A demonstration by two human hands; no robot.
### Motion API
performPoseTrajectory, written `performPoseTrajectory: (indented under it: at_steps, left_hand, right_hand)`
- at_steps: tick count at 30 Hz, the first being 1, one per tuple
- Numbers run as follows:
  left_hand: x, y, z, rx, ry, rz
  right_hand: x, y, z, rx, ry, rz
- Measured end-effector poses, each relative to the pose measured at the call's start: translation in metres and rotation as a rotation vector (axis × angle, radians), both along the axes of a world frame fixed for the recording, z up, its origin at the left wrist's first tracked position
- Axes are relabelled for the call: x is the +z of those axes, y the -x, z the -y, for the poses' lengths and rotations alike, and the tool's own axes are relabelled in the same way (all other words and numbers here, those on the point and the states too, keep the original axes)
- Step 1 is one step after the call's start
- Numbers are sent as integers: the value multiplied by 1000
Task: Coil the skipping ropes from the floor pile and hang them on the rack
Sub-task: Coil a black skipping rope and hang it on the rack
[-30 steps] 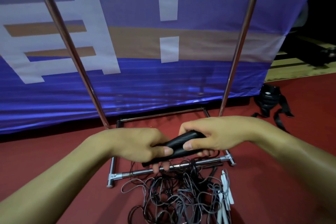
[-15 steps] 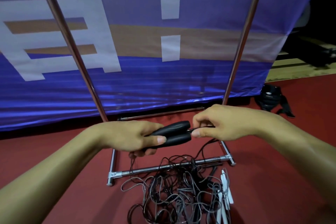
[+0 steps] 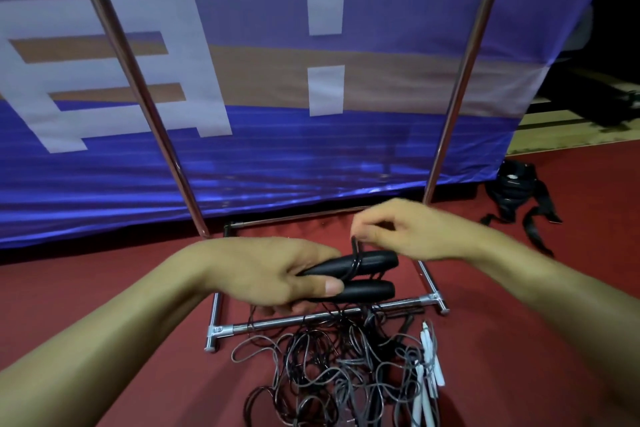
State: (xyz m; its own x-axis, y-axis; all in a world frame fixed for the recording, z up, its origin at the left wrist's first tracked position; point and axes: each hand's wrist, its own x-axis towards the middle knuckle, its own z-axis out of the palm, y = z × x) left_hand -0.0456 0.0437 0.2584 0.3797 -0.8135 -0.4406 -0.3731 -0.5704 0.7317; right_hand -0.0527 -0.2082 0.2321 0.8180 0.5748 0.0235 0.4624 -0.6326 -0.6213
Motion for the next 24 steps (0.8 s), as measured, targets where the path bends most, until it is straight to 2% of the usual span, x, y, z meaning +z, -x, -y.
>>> performPoseTrajectory:
  at_steps: [4, 8, 11, 15, 18, 22, 24]
  left_hand:
    - [6, -5, -7, 100, 179, -37]
    - [3, -16, -19, 271, 307, 19]
    - [-3, -21, -21, 351, 312, 118]
    - [-9, -25, -21, 389, 266, 298]
    - [-14, -28, -22, 359, 125, 415]
    - [-17, -28, -21, 276, 42, 350]
    - [-18, -26, -21, 266, 55, 272]
  right_hand:
    - [-32, 2, -11, -183, -78, -190]
    - [-28, 10, -18, -195, -123, -52]
    - [-27, 15, -22, -137, -77, 15]
    - [-26, 17, -26, -215, -52, -35]
    - [-24, 22, -26, -247, 103, 64]
    - [-12, 33, -28, -255, 445, 270]
    - [-4, 29, -25, -254, 467, 330]
